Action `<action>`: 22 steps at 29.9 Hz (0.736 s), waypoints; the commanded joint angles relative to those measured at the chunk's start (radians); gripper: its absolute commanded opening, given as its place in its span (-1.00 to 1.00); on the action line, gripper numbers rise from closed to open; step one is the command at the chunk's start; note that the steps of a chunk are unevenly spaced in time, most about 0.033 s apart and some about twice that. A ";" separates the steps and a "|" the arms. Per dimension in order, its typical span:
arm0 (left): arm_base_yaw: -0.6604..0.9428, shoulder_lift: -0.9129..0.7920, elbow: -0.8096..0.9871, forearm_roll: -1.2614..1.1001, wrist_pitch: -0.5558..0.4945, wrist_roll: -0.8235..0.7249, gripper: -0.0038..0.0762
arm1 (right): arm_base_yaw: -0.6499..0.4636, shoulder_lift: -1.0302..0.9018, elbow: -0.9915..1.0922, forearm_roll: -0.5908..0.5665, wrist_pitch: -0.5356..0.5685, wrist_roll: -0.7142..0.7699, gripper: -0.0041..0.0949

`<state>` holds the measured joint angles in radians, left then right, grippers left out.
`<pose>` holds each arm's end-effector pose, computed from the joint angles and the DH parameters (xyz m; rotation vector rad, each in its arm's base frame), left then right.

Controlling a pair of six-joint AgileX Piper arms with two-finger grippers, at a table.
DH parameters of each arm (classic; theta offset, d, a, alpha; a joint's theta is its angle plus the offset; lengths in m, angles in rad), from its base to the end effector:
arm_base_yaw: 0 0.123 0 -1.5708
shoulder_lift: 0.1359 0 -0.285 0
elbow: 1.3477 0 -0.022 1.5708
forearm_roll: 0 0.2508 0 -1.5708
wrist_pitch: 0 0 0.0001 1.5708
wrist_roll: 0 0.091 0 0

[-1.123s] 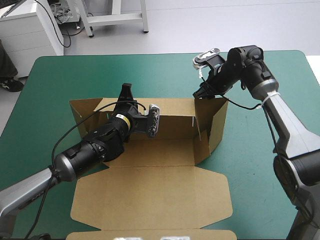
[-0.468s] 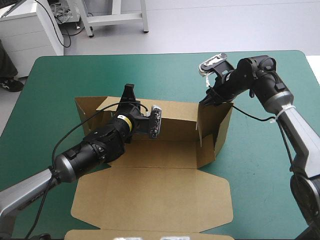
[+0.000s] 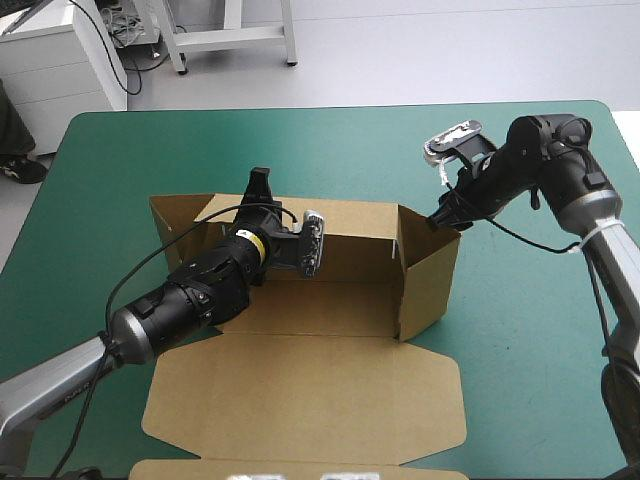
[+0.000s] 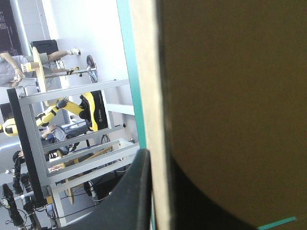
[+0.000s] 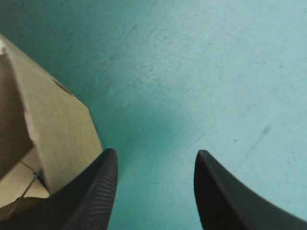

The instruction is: Fold the box

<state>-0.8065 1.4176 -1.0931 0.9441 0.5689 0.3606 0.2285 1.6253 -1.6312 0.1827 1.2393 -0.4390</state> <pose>0.2444 -0.1975 0.3244 1.7046 1.3727 0.7255 0.3265 0.0920 0.3665 -0.8545 2.5561 0.1883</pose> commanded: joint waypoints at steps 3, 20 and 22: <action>-0.004 -0.019 -0.011 -0.029 0.003 -0.010 -0.92 | -0.004 -0.070 0.047 0.092 0.015 -0.048 0.00; -0.004 -0.018 -0.011 -0.026 -0.017 -0.010 -0.92 | 0.087 -0.173 0.174 0.160 0.013 -0.043 -0.03; -0.004 -0.018 -0.011 -0.026 -0.022 -0.010 -0.92 | 0.111 -0.180 0.174 0.159 0.013 -0.026 -0.03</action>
<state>-0.8065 1.4176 -1.0924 0.9449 0.5603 0.3606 0.3143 1.4959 -1.4361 0.3156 1.2373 -0.4750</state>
